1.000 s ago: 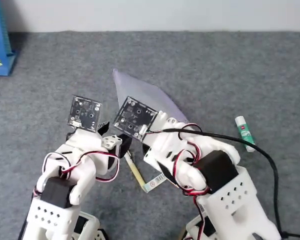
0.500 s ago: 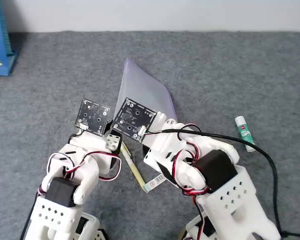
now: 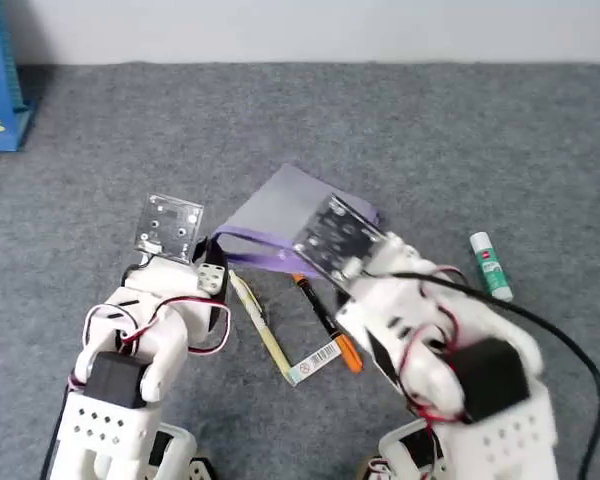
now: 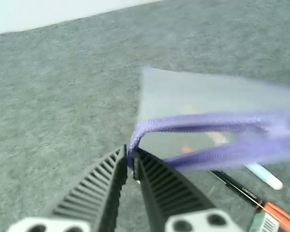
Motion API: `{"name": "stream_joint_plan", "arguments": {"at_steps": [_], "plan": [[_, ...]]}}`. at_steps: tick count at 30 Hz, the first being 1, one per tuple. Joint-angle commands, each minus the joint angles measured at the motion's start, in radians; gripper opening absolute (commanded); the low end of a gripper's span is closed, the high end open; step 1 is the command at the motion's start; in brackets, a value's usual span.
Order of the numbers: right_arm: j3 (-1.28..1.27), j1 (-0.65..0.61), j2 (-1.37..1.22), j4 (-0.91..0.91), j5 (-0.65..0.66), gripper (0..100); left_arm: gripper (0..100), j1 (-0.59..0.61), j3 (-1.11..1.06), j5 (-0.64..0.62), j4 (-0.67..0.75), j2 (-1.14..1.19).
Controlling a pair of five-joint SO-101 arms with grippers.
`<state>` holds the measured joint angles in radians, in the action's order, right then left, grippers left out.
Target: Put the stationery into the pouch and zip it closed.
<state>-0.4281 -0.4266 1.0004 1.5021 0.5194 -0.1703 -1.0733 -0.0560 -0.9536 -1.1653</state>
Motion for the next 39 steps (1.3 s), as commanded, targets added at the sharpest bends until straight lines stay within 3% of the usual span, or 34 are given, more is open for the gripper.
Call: {"name": "stream_joint_plan", "arguments": {"at_steps": [1,9,15,22,33,39], "plan": [[-0.008,0.059,0.093,0.008,0.008,1.0,1,0.021,0.008,0.002,-0.012,-0.002],[-0.037,0.070,0.196,0.010,0.006,1.0,2,-0.028,0.007,0.023,-0.051,-0.002],[-0.037,0.068,0.206,0.022,0.005,1.0,16,-0.060,0.002,0.051,-0.063,0.005],[-0.037,0.067,0.206,0.050,0.006,1.0,11,-0.064,-0.064,0.055,0.035,0.002],[-0.035,-0.035,0.206,0.061,-0.017,1.0,11,-0.069,-0.064,0.055,0.044,0.000],[-0.035,-0.035,0.206,0.058,-0.017,1.0,21,-0.071,-0.064,0.051,0.043,0.000]]}}
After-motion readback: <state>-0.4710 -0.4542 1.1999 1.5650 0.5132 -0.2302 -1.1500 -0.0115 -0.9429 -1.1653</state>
